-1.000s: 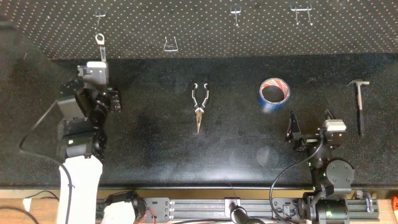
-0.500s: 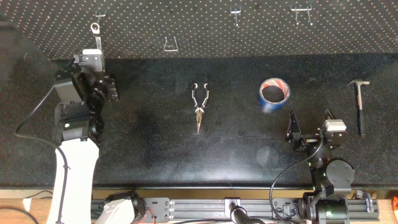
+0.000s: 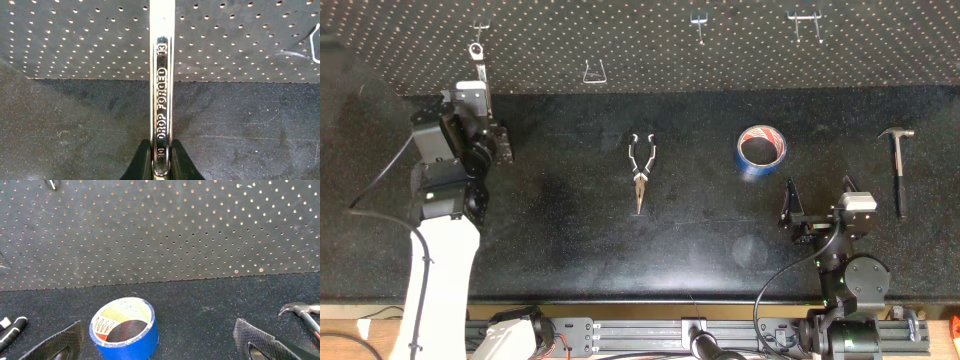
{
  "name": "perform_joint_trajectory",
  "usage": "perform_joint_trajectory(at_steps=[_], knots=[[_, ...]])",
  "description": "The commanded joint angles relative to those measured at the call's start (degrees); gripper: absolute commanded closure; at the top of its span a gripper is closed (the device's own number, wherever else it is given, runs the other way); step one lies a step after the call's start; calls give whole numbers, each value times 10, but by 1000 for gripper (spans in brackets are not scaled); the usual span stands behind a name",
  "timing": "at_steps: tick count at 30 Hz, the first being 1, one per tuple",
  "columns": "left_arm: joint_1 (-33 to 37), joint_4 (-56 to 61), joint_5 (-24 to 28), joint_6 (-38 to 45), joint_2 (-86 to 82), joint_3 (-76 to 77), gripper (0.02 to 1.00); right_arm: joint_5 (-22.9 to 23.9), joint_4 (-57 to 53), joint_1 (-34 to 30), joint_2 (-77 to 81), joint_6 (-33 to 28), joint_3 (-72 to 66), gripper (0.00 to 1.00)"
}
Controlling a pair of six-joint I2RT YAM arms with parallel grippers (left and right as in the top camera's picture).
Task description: Place Tools Onto Pegboard
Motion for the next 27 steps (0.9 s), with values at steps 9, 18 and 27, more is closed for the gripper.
perform_joint_trajectory(at_steps=[9,18,27], knots=[[38,95,-6,-10,61,61,23,-7,-1,4,-5,-8,-3,25],[36,-152,142,-45,-122,62,23,-7,-1,4,-5,-8,-3,25],[-301,-403,-38,-282,38,173,23,-7,-1,4,-5,-8,-3,25]])
